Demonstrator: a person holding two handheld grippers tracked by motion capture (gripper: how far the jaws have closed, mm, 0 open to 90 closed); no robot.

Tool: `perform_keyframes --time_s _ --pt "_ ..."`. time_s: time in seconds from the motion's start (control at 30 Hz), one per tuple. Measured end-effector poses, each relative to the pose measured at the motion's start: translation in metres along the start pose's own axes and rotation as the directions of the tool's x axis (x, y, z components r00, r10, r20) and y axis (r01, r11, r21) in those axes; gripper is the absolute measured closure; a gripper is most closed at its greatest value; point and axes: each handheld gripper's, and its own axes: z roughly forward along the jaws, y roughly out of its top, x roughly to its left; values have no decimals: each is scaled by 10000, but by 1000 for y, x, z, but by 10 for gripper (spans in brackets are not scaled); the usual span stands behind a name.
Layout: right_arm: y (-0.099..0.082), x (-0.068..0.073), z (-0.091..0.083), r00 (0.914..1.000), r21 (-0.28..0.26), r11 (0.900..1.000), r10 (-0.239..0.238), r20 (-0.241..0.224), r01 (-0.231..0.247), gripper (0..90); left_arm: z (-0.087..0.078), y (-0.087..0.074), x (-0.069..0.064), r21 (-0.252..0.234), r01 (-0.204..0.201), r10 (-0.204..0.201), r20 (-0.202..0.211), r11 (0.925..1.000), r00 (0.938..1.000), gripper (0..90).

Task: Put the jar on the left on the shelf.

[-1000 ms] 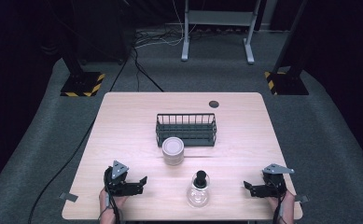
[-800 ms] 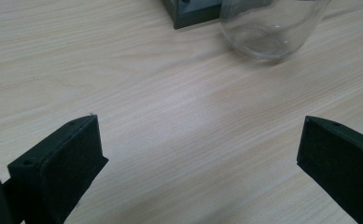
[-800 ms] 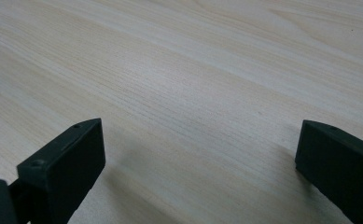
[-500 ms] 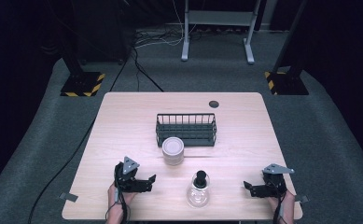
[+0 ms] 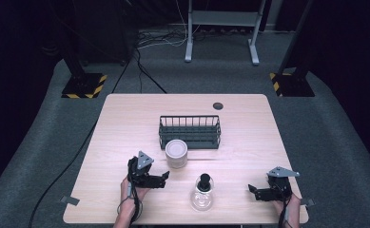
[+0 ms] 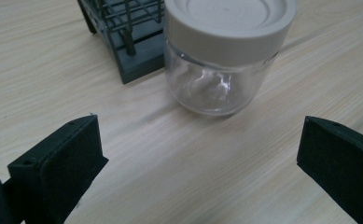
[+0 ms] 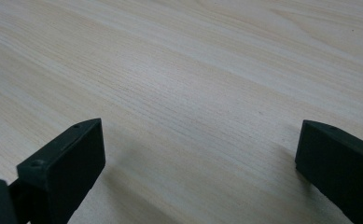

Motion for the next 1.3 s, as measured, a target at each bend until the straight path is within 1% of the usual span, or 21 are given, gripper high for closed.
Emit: perform_keyframes --time_s 0.1,0.2,0.47,0.73,1.0,1.07,1.13,1.3 --pt "0 0 0 10000 9 10000 -12 19 12 6 4 4 -3 -161 12 -9 162 9999 9999 0" --pt "0 0 0 10000 17 10000 -9 30 9 6 8 8 -5 -269 41 -35 221 9996 9998 0" --pt "0 1 0 10000 27 10000 -16 46 16 6 17 17 -7 -383 -93 99 170 9992 9998 0" --pt "0 1 0 10000 32 10000 -24 52 24 6 29 26 -9 -359 -226 228 57 9991 9997 0" --pt "0 1 0 10000 38 10000 -46 67 46 6 41 32 -10 -186 -354 354 -32 9992 9994 0" --pt "0 1 0 10000 37 10000 -48 68 48 6 43 34 -11 -222 -342 340 -102 9992 9994 0" --pt "0 1 0 10000 36 10000 -47 65 46 6 44 35 -11 -234 -326 324 -72 9992 9994 0" --pt "0 1 0 10000 35 10000 -47 66 47 6 49 38 -13 -216 -419 416 -123 9989 9991 0"
